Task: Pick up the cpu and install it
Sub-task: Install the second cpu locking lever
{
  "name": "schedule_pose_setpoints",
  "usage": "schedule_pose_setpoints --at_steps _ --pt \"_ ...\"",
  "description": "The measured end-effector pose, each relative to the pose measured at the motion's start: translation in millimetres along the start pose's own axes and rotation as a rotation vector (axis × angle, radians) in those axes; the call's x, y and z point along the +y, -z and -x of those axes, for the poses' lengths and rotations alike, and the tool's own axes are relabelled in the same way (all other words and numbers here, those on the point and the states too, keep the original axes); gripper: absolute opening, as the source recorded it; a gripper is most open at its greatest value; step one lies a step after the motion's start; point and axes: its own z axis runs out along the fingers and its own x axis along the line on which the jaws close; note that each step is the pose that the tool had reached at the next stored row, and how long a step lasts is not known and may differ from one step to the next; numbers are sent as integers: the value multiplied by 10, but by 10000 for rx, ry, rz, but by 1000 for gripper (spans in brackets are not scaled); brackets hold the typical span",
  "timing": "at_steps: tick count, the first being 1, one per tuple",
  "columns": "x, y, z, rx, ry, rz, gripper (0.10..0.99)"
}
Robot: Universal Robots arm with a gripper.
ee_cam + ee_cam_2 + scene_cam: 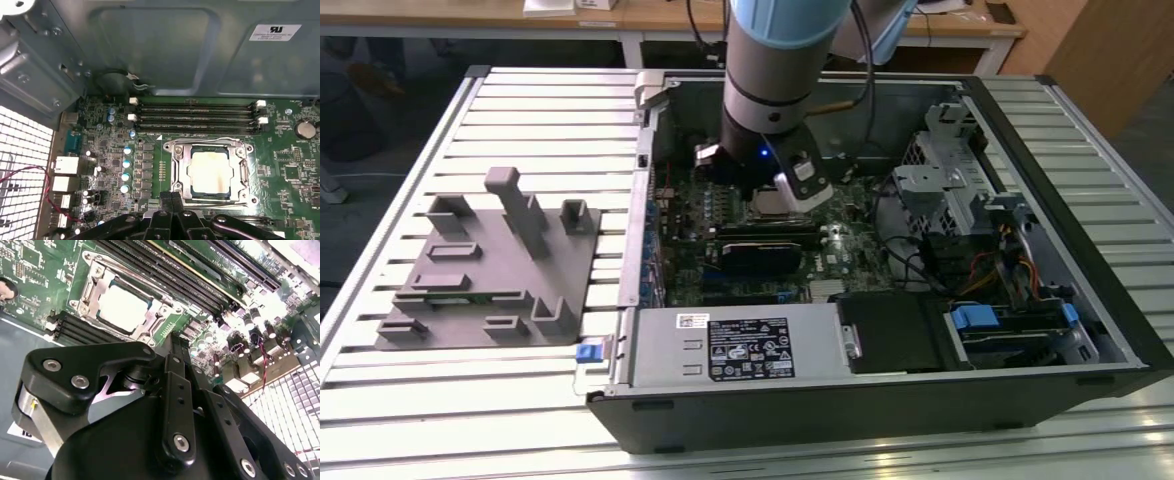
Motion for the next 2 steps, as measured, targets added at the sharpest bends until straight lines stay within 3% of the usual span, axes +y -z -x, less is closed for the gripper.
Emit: schedule_pose_setpoints --at_steps 2 --pt "4 13 0 0 1 5 106"
